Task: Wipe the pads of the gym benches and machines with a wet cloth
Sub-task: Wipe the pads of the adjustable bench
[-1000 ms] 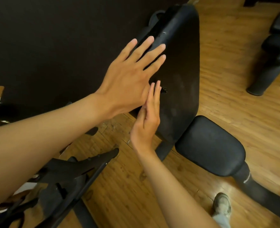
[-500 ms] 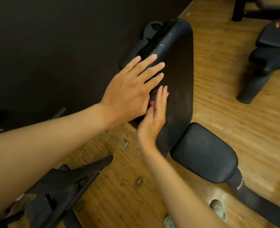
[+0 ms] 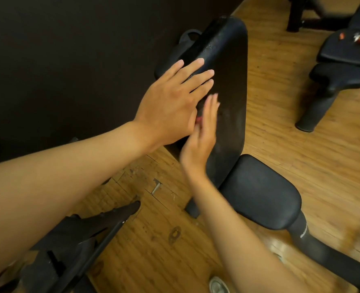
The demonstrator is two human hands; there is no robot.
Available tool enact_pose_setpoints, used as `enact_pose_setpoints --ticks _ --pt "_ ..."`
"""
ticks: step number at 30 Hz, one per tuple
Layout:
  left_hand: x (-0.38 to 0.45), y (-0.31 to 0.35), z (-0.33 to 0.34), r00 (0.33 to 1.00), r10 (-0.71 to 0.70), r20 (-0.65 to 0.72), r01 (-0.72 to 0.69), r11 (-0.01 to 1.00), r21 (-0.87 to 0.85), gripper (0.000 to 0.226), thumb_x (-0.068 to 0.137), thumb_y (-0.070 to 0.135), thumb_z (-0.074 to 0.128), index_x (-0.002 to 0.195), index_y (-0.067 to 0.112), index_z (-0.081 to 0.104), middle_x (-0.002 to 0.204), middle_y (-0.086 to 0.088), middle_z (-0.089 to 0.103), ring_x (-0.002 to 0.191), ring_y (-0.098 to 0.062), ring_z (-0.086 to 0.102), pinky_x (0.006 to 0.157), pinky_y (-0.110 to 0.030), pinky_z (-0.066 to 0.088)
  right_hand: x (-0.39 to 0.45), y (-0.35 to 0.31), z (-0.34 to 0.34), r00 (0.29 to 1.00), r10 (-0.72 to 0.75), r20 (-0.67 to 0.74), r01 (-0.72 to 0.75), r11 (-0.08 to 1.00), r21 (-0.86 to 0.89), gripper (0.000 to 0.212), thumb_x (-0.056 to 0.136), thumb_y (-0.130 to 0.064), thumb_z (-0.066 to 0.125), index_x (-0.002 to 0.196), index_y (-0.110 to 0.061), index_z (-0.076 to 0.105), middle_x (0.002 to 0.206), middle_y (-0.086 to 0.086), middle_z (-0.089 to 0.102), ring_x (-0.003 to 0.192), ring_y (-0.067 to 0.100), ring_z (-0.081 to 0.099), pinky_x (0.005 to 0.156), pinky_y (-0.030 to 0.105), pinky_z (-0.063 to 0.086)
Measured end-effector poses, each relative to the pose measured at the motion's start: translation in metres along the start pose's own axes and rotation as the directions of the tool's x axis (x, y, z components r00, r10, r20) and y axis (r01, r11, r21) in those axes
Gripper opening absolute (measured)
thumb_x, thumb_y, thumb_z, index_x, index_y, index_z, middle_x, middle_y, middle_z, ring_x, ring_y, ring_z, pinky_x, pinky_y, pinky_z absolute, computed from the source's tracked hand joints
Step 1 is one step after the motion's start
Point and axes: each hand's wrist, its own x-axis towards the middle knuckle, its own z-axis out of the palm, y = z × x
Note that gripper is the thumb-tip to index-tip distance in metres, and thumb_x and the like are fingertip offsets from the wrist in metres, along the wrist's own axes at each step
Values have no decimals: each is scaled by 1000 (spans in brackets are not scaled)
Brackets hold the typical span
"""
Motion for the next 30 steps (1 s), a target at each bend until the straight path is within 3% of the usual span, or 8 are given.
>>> enact_pose_setpoints --ticks 4,10,13,18,22,25,27,30 --pt "0 -1 1 1000 0 -10 -1 1000 -18 54 97 17 35 146 8 55 156 -7 49 152 -25 32 127 -43 22 45 -3 0 978 153 -140 -148 988 49 55 107 -1 30 160 -15 27 169 -3 20 157 10 8 129 39 13" --pt "-1 -1 0 1000 9 -7 -9 1000 -10 54 96 22 40 146 10 56 155 -7 50 152 -26 33 126 -45 24 -80 -26 15 999 33 -20 -31 996 89 56 109 -3 33 159 -27 21 168 -18 15 156 2 5 129 37 13" --pt "0 -1 0 1000 6 1 -6 1000 -6 52 100 26 35 145 11 56 156 -6 49 152 -25 33 126 -44 23 -48 -17 18 996 47 -73 -41 996 78 52 109 -1 34 159 -16 30 168 -6 24 156 5 12 128 41 17" --pt "-1 0 0 1000 -13 -8 13 999 -45 52 103 27 30 143 11 59 155 -5 51 152 -24 34 126 -43 23 9 -11 12 977 164 -135 -144 979 144 52 109 -4 32 159 -18 30 168 -7 24 156 5 8 128 42 15" --pt "-1 3 0 999 -33 -40 31 999 -36 50 105 28 31 144 11 58 153 -5 53 151 -24 36 125 -43 26 13 -19 9 998 -33 -51 40 989 142 53 109 -4 34 160 -14 22 169 -1 19 157 8 6 129 35 11" --pt "-1 2 2 998 -40 -53 38 998 -52 50 103 22 32 146 11 55 153 -5 53 150 -24 36 125 -42 26 40 -2 3 981 -196 -3 196 981 6 52 107 3 35 158 -4 28 167 9 25 157 19 12 127 29 14" --pt "-2 0 2 999 -32 -34 31 999 -43 52 99 17 35 147 11 53 155 -5 51 151 -24 34 126 -41 24 54 23 -4 992 -87 -90 85 996 -27 53 104 5 35 157 -5 33 165 9 30 156 20 17 128 34 16" --pt "-3 -1 2 999 -24 -24 23 999 -24 54 96 15 38 147 11 53 155 -5 50 152 -25 34 126 -42 24 63 44 -23 932 293 -215 -288 956 53 53 107 0 31 159 -12 30 166 3 29 156 15 16 128 37 15"
